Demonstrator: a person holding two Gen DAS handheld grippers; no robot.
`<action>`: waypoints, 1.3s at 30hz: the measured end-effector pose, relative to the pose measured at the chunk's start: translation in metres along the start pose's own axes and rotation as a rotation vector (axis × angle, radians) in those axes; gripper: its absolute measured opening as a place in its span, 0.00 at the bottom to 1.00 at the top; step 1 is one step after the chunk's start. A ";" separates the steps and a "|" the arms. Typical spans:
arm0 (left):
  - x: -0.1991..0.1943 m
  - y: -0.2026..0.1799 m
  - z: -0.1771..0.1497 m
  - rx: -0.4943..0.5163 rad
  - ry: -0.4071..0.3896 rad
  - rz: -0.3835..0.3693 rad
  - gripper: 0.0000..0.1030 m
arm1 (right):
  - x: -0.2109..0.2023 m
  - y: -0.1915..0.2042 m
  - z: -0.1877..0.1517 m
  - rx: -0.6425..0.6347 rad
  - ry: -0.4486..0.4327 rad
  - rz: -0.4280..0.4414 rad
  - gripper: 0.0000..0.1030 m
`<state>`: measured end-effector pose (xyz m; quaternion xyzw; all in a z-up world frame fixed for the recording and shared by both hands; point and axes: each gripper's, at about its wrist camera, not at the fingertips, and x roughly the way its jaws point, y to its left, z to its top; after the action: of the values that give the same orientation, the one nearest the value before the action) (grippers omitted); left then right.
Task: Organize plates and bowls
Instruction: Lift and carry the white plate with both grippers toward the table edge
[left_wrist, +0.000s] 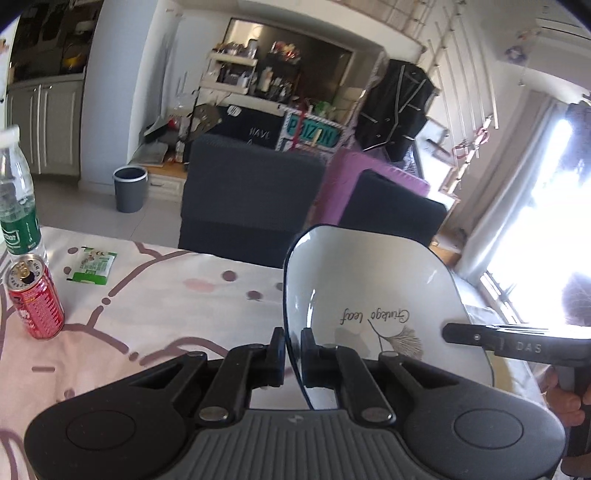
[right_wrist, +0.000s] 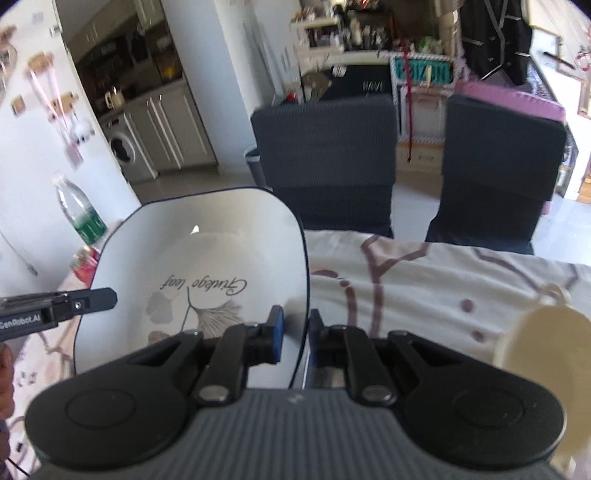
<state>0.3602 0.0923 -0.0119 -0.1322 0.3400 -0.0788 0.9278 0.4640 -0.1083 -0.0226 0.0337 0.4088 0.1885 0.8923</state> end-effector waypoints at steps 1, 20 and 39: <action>-0.009 -0.007 -0.002 0.000 0.000 -0.006 0.08 | -0.018 -0.002 -0.005 0.005 -0.016 0.003 0.15; -0.095 -0.048 -0.155 0.108 0.226 0.012 0.08 | -0.132 -0.007 -0.181 0.156 0.141 0.030 0.14; -0.068 -0.014 -0.230 0.097 0.478 0.091 0.12 | -0.056 0.027 -0.268 0.180 0.500 0.005 0.15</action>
<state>0.1581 0.0511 -0.1344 -0.0497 0.5510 -0.0824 0.8289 0.2235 -0.1285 -0.1543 0.0662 0.6315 0.1560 0.7567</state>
